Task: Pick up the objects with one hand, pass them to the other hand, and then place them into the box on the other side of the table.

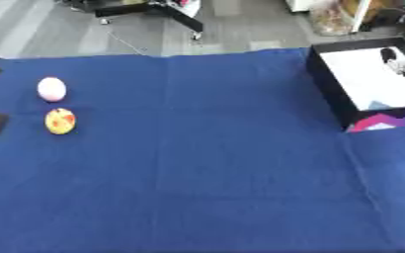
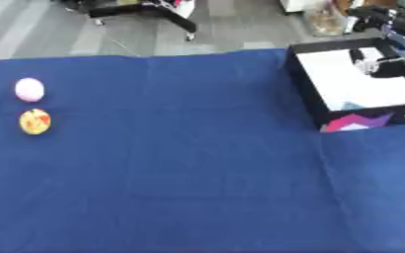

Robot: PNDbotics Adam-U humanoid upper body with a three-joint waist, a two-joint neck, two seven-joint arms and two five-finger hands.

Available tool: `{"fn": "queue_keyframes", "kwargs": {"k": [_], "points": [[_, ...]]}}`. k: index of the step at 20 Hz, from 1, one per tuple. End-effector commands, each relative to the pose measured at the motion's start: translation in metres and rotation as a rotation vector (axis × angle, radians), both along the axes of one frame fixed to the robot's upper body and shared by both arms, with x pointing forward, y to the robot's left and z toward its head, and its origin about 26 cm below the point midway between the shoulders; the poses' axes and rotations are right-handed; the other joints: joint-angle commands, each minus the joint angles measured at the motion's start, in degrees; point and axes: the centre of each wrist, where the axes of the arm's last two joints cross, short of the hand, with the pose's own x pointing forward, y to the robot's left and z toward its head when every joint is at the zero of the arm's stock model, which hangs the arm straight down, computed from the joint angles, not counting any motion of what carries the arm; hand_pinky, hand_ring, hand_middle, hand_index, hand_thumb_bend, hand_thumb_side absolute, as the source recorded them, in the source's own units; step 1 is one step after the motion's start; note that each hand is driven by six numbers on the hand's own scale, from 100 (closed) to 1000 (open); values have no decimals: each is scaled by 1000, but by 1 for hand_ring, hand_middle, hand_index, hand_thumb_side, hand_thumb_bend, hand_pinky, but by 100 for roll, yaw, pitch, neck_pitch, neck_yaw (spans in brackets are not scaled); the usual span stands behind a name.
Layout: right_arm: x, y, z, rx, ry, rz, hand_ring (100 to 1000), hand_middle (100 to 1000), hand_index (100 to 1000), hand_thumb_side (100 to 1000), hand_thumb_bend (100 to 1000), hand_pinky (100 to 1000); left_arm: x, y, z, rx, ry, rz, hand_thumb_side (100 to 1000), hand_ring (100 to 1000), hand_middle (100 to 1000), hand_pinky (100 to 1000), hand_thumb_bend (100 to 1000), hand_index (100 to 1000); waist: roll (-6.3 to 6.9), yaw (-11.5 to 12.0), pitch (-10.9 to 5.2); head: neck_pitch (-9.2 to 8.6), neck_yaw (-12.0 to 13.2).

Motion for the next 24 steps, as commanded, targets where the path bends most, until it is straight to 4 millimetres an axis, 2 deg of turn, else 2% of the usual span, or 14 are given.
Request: {"fn": "queue_keyframes", "kwargs": {"k": [1,3,6,8,12,16,17,18,21,22,23,24], "points": [[-13,29,36,-1,-77,161,738,842,1000,212,100,834,3,8,12,74,-18,28,314,662,619,827,330,792,8,-19,-46,40,120],[-20,50,37,24,-77,259,719,822,999,224,100,832,7,10,14,102,-18,41,312,662,618,826,347,790,29,-44,-40,52,212],[-30,82,34,75,-49,386,689,795,935,240,100,864,14,12,15,141,-5,54,282,661,614,824,350,785,73,-85,-35,45,333],[-35,99,33,104,-13,444,681,788,912,277,100,883,20,14,15,164,10,60,291,660,613,822,372,783,94,-104,-36,42,352],[-47,131,31,113,72,576,678,783,907,280,100,910,40,21,13,225,77,108,297,655,606,814,412,775,140,-148,-45,48,351],[-55,149,27,101,156,664,666,769,872,292,100,946,62,29,6,277,154,184,305,650,603,806,439,768,159,-192,-48,53,372],[-57,153,26,103,177,683,660,763,860,271,100,954,67,31,3,286,172,205,269,649,602,804,412,767,161,-201,-48,54,381],[-58,156,25,108,197,702,653,756,843,326,100,962,72,33,1,293,187,224,308,649,602,803,446,766,163,-212,-48,55,391],[-61,163,23,134,254,754,640,746,793,367,100,974,86,36,-6,304,225,266,312,649,602,801,451,765,167,-240,-47,54,413],[-62,166,23,143,269,770,633,740,715,393,100,975,90,37,-8,307,235,277,312,649,601,800,456,763,169,-248,-46,55,419],[-63,167,23,151,282,783,633,740,703,395,100,976,94,38,-11,310,244,288,313,649,601,800,457,763,170,-256,-45,57,422],[-64,168,23,155,293,793,631,736,590,409,100,982,97,38,-13,314,252,296,316,650,602,799,464,763,172,-260,-44,57,424]]}}
